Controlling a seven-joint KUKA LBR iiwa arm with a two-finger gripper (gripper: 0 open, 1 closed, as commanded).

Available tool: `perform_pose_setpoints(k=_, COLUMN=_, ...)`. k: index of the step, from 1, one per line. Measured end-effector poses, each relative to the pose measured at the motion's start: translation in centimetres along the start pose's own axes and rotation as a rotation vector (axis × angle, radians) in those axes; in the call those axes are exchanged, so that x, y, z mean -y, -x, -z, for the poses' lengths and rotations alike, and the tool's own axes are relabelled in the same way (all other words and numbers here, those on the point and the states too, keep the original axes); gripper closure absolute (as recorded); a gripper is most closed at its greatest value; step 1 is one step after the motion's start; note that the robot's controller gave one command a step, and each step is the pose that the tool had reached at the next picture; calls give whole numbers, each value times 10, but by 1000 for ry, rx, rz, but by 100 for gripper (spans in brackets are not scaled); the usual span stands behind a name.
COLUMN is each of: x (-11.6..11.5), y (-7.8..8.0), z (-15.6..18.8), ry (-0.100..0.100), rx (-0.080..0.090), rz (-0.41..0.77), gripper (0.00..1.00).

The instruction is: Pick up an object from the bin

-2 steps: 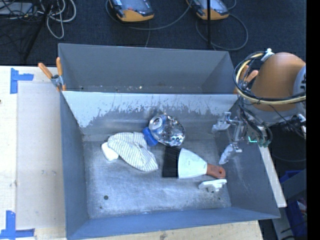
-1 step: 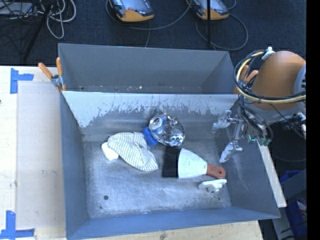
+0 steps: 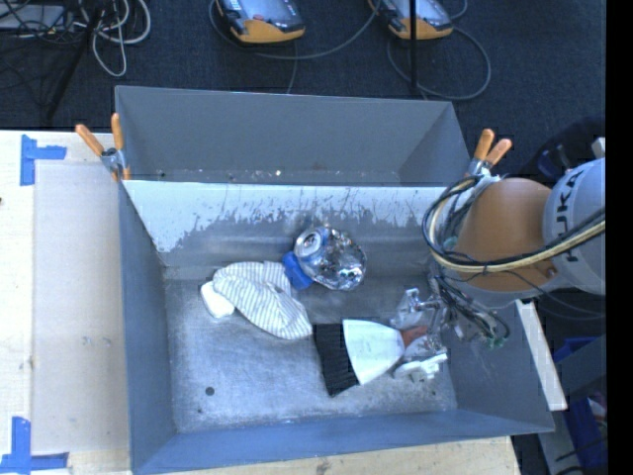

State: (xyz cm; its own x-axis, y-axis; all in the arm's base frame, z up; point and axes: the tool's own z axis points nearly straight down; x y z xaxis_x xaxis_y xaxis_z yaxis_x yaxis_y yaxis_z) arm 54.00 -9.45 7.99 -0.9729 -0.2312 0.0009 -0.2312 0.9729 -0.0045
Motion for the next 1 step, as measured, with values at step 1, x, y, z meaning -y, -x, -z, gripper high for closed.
perform_pose_setpoints(k=1, x=0, y=0, z=0, ry=0, rx=0, rz=1, gripper=100)
